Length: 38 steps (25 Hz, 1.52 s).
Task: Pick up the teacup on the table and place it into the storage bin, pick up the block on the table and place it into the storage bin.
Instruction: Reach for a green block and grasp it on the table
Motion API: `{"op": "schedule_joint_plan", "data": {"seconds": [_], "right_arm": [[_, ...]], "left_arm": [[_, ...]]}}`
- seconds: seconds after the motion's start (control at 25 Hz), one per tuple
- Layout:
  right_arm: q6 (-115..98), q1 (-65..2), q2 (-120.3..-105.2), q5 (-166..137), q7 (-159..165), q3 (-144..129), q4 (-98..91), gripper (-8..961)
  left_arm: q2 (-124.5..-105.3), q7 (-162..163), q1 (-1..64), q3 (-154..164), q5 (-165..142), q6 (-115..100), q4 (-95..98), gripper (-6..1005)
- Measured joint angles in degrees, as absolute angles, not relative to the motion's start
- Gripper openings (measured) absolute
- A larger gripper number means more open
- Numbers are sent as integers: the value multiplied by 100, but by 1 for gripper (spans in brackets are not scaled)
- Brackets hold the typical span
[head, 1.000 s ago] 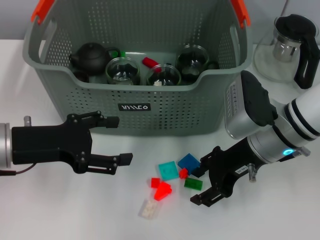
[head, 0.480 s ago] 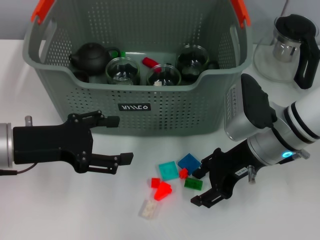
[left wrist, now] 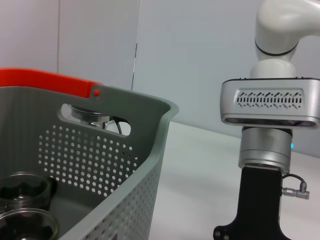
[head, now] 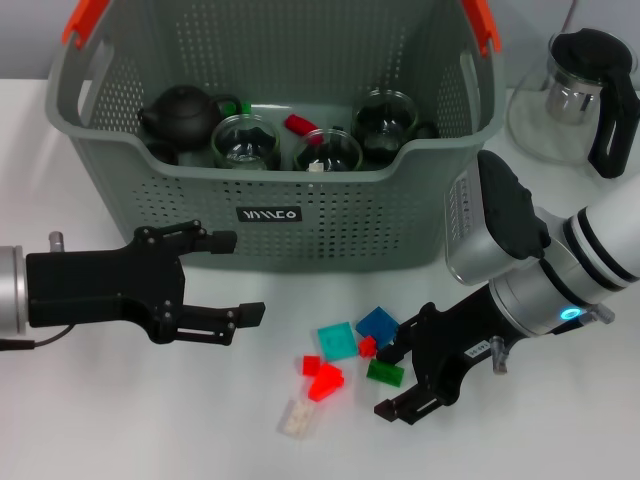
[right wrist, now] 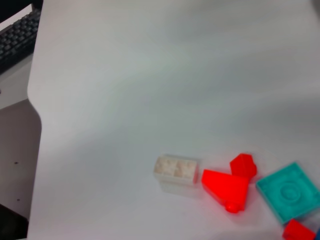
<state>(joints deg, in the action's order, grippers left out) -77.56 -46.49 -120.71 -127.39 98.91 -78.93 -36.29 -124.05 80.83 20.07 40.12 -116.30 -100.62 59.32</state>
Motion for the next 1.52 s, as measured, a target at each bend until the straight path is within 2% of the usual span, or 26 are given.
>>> {"op": "schedule_joint_plan", "data": {"seconds": [1.52], "right_arm": [[-7799,-4613,-12050,-12618,9875,-7937,-3745,679]], "left_arm": [[-12410,8072,2004,3990,-11613,-10072,5906,948]]}}
